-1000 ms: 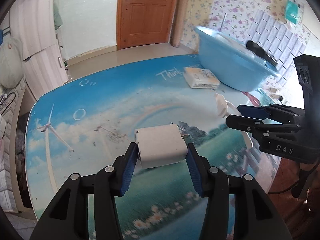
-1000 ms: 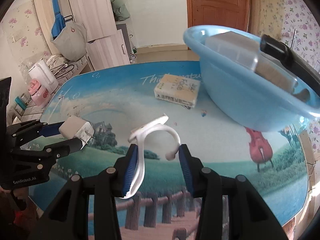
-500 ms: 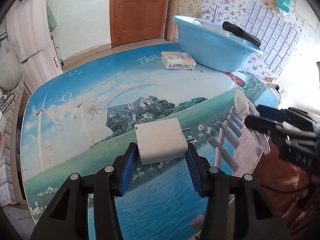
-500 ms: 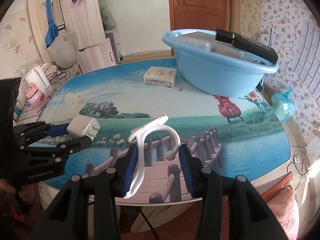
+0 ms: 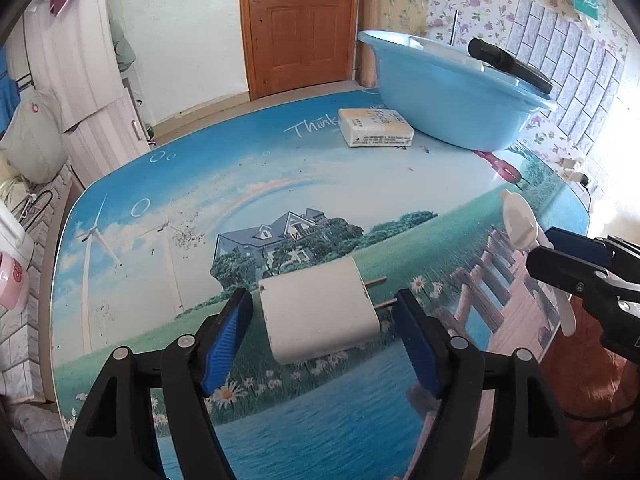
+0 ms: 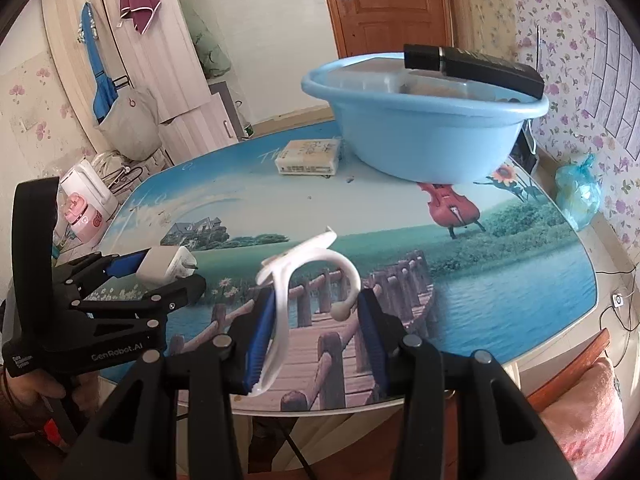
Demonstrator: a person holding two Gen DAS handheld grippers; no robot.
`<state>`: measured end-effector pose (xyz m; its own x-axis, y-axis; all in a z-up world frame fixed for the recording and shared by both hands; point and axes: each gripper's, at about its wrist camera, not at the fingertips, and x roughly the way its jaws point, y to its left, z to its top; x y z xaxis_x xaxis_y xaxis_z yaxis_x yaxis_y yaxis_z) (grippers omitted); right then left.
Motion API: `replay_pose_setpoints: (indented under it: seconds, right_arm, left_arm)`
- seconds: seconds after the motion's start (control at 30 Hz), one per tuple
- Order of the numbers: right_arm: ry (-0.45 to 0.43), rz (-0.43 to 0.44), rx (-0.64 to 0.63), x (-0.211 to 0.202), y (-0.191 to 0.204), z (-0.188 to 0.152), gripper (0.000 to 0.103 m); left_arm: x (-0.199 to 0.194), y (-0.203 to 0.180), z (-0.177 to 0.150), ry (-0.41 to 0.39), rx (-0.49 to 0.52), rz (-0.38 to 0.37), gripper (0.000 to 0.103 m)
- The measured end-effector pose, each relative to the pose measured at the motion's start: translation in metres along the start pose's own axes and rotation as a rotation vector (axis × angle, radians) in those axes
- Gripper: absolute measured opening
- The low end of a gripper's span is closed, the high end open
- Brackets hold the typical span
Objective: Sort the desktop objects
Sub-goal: 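Lift the charger and hook and move both tools toward the basin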
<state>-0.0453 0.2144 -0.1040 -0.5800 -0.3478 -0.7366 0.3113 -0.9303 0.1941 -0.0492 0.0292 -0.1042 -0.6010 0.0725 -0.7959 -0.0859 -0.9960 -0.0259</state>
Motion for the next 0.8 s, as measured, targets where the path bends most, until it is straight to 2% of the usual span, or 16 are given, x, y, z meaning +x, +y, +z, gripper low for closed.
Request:
replay_pose_setpoints:
  seconds: [0.1,0.13,0.33,0.6,0.8]
  right_arm:
    - [0.007,0.004,-0.004,0.003,0.001,-0.001,0.041]
    - [0.01,0.005,-0.006,0.004,0.002,-0.001,0.041]
    - [0.0,0.0,-0.006,0.002,0.002,-0.001,0.042]
    - [-0.078,-0.031,-0.017,-0.016,-0.009,0.016,0.041]
    - [-0.146,-0.048,0.039,-0.034,-0.034,0.04,0.041]
  left_arm:
    - [0.002,0.0,0.002,-0.005,-0.009,0.001,0.073]
    - [0.001,0.0,0.003,-0.011,-0.006,-0.003,0.065]
    - [-0.003,0.002,0.001,-0.018,-0.01,-0.029,0.065]
    - [-0.029,0.007,0.019,-0.079,-0.022,-0.042,0.064]
    - [-0.043,-0.001,0.045,-0.106,-0.029,-0.089,0.065]
